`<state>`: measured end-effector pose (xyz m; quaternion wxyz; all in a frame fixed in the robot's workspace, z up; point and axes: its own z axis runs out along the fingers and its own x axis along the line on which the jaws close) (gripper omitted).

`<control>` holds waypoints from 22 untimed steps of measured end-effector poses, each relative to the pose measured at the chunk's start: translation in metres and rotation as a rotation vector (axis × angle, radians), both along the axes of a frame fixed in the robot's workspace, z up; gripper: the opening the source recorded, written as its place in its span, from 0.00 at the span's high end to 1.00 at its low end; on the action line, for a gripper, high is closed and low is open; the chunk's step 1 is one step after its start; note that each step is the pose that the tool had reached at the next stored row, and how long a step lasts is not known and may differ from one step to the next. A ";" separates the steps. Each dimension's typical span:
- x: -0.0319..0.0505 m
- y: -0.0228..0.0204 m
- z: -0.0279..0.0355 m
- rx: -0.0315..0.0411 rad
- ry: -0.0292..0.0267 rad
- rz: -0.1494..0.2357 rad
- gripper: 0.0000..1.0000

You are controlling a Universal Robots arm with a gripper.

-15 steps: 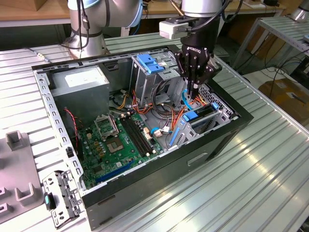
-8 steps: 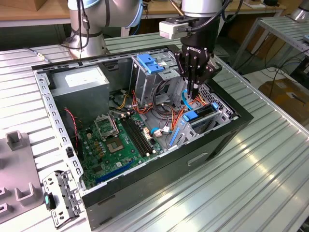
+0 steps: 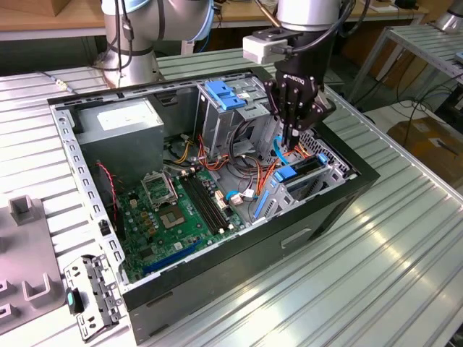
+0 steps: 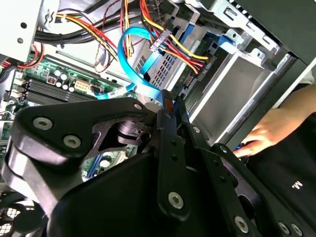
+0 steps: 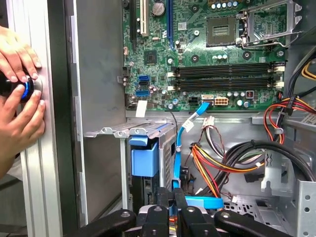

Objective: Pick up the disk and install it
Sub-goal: 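Insert the second disk wire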

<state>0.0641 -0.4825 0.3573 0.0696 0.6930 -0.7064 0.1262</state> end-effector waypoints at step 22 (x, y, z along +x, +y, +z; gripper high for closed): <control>-0.0012 -0.0467 -0.0013 0.1709 -0.0778 0.000 0.84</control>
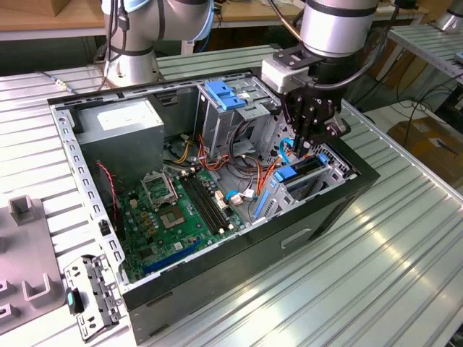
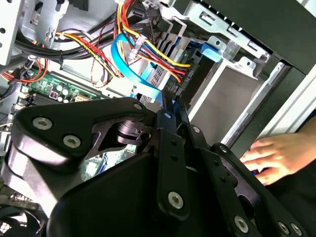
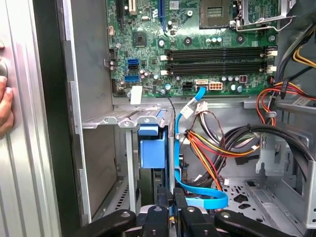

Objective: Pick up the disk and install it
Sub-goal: 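Insert the second disk wire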

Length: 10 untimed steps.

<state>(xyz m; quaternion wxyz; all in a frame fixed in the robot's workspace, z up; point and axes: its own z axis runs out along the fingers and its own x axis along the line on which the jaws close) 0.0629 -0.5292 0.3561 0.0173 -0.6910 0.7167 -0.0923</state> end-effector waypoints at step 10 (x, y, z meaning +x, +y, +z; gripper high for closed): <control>-0.0020 -0.0205 -0.0017 0.0783 -0.0177 0.001 0.84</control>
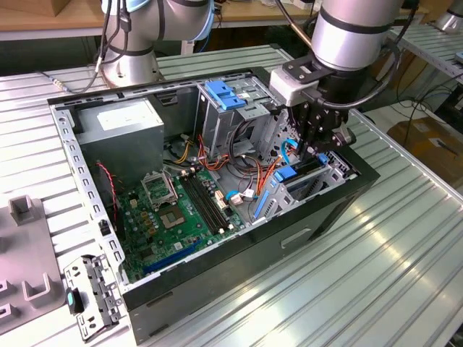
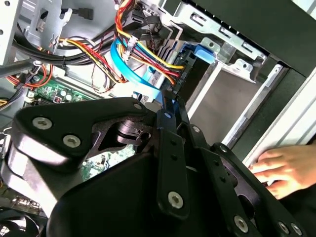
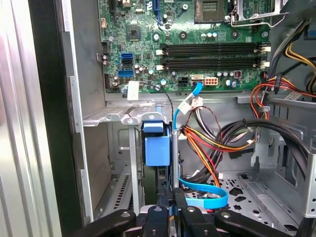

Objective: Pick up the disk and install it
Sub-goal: 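Insert the second disk wire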

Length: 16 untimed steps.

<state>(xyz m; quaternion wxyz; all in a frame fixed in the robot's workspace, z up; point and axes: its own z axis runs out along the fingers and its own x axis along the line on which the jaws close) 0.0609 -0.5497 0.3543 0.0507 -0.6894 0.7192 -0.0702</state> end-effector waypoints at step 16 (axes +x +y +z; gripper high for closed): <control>-0.0020 -0.0032 -0.0062 0.0060 -0.0221 0.011 0.84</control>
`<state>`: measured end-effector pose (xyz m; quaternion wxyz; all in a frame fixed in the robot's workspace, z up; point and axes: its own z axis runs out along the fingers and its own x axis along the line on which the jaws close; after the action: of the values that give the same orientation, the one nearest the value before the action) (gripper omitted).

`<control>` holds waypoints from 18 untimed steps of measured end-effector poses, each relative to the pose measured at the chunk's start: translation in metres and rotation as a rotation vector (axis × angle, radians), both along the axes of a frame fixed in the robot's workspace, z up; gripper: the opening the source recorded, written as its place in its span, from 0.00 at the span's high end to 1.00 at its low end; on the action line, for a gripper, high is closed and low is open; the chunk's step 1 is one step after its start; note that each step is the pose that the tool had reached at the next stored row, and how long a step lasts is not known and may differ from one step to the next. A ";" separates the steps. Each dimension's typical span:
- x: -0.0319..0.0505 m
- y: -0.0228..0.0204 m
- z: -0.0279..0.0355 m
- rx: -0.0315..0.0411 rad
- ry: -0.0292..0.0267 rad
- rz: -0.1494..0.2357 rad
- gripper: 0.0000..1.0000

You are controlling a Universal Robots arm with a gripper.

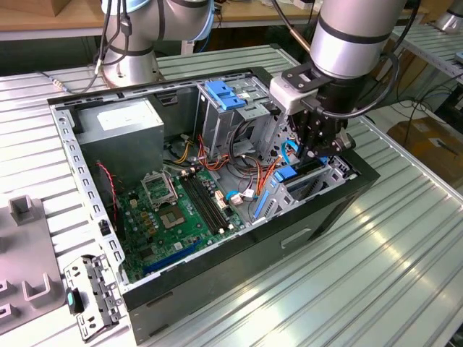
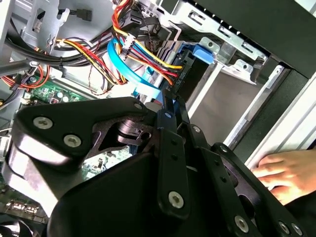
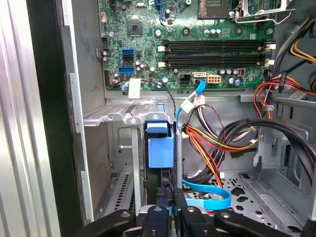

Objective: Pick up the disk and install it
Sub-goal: 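Insert the second disk wire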

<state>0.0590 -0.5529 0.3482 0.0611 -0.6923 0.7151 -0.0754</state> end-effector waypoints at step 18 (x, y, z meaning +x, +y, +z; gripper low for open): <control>0.0005 -0.0003 -0.0021 0.0078 -0.0037 0.003 0.84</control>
<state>0.0594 -0.5532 0.3461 0.0653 -0.6931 0.7141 -0.0738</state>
